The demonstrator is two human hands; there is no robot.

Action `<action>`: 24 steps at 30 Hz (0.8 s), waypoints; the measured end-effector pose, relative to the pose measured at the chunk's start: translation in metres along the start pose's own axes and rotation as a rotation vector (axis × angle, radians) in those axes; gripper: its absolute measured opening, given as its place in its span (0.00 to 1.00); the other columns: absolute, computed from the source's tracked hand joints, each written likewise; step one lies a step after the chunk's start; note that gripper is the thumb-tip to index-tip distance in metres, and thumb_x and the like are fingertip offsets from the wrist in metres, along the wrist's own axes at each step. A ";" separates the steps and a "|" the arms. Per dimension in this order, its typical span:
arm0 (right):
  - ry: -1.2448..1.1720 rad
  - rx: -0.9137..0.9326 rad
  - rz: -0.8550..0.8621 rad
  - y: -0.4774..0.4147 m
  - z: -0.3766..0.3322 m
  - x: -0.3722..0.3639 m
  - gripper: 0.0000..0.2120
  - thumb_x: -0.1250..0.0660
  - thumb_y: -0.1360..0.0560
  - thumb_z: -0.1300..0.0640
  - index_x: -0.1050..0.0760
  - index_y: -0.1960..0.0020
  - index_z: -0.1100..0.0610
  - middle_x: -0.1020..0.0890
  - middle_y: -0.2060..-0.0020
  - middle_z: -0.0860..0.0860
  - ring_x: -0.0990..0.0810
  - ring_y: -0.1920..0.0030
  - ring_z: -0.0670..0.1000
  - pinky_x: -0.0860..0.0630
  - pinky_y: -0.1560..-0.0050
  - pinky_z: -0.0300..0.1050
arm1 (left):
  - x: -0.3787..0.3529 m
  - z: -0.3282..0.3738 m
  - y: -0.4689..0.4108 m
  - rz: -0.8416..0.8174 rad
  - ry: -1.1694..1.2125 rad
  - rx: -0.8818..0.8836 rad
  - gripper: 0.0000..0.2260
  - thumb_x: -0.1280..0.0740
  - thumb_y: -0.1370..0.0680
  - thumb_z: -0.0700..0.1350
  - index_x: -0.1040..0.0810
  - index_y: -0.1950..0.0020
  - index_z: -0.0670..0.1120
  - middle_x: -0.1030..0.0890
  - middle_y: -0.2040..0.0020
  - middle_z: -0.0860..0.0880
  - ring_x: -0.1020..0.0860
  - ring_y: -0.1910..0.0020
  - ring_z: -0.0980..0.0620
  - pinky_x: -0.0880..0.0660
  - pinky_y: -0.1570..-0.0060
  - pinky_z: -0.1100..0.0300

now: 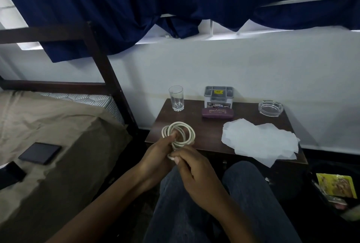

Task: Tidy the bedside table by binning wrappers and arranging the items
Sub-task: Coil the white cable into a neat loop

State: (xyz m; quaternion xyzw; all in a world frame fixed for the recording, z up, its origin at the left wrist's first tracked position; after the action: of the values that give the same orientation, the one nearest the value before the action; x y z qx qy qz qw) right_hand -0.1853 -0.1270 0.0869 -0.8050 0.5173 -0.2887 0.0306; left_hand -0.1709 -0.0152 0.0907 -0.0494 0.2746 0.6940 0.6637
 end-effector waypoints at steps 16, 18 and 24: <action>-0.187 -0.044 0.315 -0.001 0.003 0.036 0.06 0.34 0.32 0.45 0.21 0.62 0.46 0.20 0.63 0.47 0.20 0.61 0.48 0.23 0.58 0.43 | -0.018 -0.007 0.019 -0.174 -0.525 0.026 0.23 0.46 0.22 0.57 0.21 0.47 0.40 0.20 0.53 0.37 0.19 0.57 0.44 0.21 0.55 0.55; -0.204 -0.057 0.343 -0.001 0.003 0.034 0.06 0.34 0.32 0.45 0.22 0.62 0.45 0.21 0.63 0.51 0.20 0.64 0.49 0.23 0.60 0.40 | -0.016 -0.008 0.019 -0.180 -0.545 0.010 0.38 0.47 0.28 0.68 0.25 0.43 0.34 0.20 0.51 0.35 0.19 0.52 0.40 0.22 0.50 0.52; -0.185 -0.079 0.409 -0.001 0.008 0.034 0.07 0.34 0.30 0.48 0.22 0.60 0.51 0.23 0.61 0.53 0.22 0.62 0.47 0.28 0.61 0.30 | -0.013 -0.006 0.017 -0.328 -0.442 0.085 0.34 0.41 0.27 0.63 0.26 0.45 0.31 0.19 0.57 0.40 0.19 0.61 0.46 0.22 0.56 0.56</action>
State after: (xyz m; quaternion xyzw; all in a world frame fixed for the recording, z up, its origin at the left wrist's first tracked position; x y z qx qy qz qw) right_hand -0.1700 -0.1570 0.0952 -0.7069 0.6758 -0.1809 0.1041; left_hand -0.1869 -0.0294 0.0964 0.0875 0.1403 0.5591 0.8124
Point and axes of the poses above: each hand's wrist, its own y-axis away from the middle knuckle, its own x-axis out of the back of the hand, z = x × y, the point moved 2 cm from there along -y, towards the middle knuckle
